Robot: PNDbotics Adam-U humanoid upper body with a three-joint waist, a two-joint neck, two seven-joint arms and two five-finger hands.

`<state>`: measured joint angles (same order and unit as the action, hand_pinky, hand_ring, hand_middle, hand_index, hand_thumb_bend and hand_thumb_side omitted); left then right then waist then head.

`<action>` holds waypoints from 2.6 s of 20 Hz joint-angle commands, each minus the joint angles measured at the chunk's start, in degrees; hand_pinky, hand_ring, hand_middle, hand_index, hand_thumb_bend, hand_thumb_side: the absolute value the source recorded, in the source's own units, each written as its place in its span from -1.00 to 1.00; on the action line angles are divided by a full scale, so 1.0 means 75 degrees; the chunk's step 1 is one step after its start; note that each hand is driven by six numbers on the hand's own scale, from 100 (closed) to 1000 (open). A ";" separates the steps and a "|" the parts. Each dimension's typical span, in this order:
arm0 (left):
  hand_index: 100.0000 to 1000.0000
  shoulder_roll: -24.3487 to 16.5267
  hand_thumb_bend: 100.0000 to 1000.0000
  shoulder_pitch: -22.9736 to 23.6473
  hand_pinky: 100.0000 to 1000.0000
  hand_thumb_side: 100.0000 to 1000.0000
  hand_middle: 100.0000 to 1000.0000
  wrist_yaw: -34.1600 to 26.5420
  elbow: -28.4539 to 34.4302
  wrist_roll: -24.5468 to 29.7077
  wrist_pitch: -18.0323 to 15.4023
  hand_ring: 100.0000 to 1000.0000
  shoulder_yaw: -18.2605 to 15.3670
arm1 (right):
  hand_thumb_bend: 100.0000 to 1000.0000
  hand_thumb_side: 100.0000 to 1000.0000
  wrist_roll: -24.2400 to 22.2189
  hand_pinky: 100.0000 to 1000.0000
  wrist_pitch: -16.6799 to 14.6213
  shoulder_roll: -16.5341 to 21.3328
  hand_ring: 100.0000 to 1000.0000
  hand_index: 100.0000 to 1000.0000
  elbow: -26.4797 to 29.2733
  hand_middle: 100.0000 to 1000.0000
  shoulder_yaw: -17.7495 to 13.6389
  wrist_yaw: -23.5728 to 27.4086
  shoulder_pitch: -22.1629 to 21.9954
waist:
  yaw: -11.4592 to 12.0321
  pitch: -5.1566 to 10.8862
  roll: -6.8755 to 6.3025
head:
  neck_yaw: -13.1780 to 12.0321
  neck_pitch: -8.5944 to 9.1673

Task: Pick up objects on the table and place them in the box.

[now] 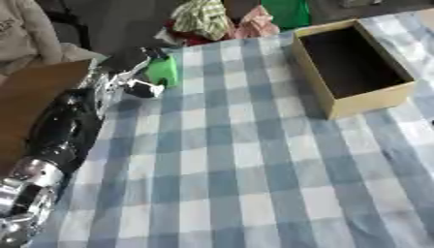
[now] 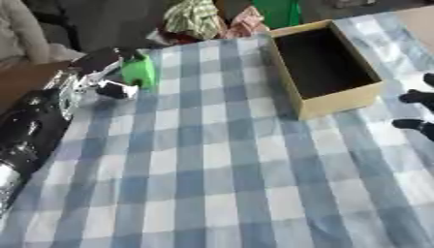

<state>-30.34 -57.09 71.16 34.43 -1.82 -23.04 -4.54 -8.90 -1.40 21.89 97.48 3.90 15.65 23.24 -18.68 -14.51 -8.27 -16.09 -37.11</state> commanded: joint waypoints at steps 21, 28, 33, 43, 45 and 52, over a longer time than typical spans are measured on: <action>0.12 0.0063 -1.00 -0.0480 0.08 -0.68 -0.36 -0.1621 0.1052 -0.0547 -0.0955 -0.20 0.0347 | -1.00 0.26 -0.0156 0.34 0.0013 0.0075 1.00 0.87 0.0020 0.37 0.0075 0.0024 -0.0016 | 0.0243 0.0666 0.0264 | -0.0082 0.0021; 0.12 0.0941 -1.00 -0.0857 0.09 -0.68 -0.36 -0.2258 0.1671 0.0060 -0.1446 -0.20 0.0815 | -1.00 0.28 -0.0349 0.34 0.0073 -0.0018 1.00 0.86 -0.0025 0.37 0.0278 0.0044 0.0036 | 0.0121 0.0701 0.0325 | -0.0239 0.0077; 0.13 0.1532 -1.00 -0.1025 0.09 -0.67 -0.35 -0.2450 0.1909 0.0291 -0.1680 -0.19 0.1065 | -1.00 0.30 -0.0504 0.34 0.0122 -0.0119 1.00 0.84 -0.0078 0.36 0.0441 0.0050 0.0137 | -0.0084 0.0687 0.0352 | -0.0359 0.0147; 0.13 0.1900 -1.00 -0.1094 0.11 -0.66 -0.34 -0.2402 0.2270 -0.0059 -0.2013 -0.16 0.1305 | -1.00 0.37 -0.0873 0.34 0.0237 -0.0429 1.00 0.80 -0.0231 0.36 0.0826 0.0015 0.0504 | -0.0815 0.0485 0.0253 | -0.0465 0.0356; 0.13 0.1907 -1.00 -0.1097 0.12 -0.66 -0.33 -0.2341 0.2310 -0.0205 -0.2051 -0.16 0.1309 | -1.00 0.33 -0.0938 0.34 0.0246 -0.0471 1.00 0.78 -0.0230 0.36 0.0888 0.0005 0.0566 | -0.0978 0.0421 0.0206 | -0.0495 0.0405; 0.14 0.1921 -1.00 -0.1099 0.12 -0.73 -0.29 -0.1914 0.2517 -0.1226 -0.2241 -0.12 0.1300 | -1.00 0.44 -0.1105 0.34 0.0272 -0.0631 1.00 0.76 -0.0222 0.36 0.1038 -0.0074 0.0732 | -0.1414 0.0198 0.0031 | -0.0631 0.0619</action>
<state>-15.53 -63.82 56.13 51.93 -9.45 -39.53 5.37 -16.89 0.73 16.95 95.33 11.69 15.66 27.81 -29.46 -14.00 -8.68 -20.53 -33.33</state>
